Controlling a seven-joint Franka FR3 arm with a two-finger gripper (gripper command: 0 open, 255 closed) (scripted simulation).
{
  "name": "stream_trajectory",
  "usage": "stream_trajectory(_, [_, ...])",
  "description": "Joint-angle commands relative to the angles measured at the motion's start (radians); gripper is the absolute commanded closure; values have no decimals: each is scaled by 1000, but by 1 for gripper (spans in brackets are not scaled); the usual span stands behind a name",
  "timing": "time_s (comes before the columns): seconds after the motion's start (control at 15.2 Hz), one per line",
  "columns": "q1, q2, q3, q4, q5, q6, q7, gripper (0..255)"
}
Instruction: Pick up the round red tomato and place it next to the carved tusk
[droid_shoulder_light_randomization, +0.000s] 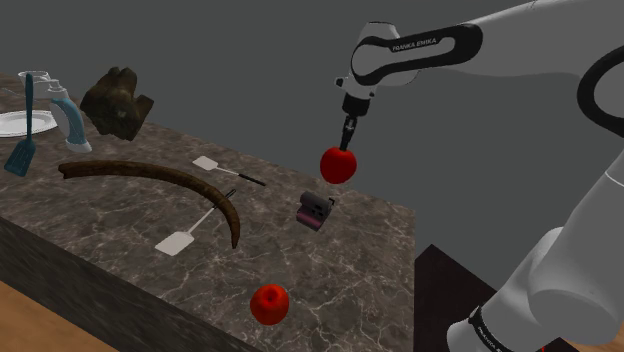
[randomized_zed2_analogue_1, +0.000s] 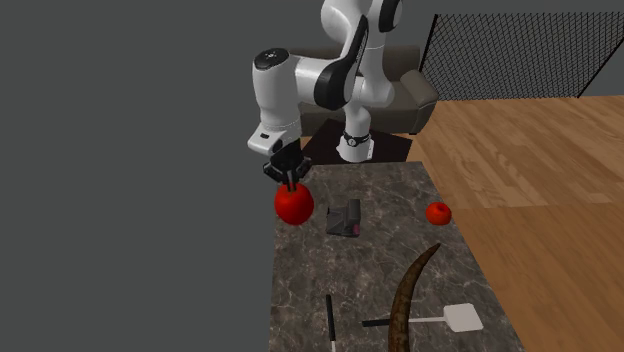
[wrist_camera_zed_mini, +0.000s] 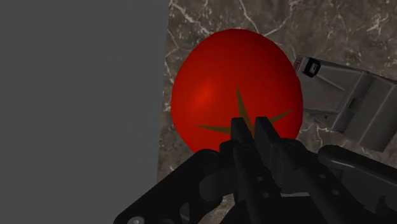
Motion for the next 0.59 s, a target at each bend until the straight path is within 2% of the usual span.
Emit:
stream_trajectory(0.0, [0, -3, 0, 24, -1, -26, 3, 255])
stream_trajectory(0.53, [0, -16, 0, 116, -6, -131, 11, 255])
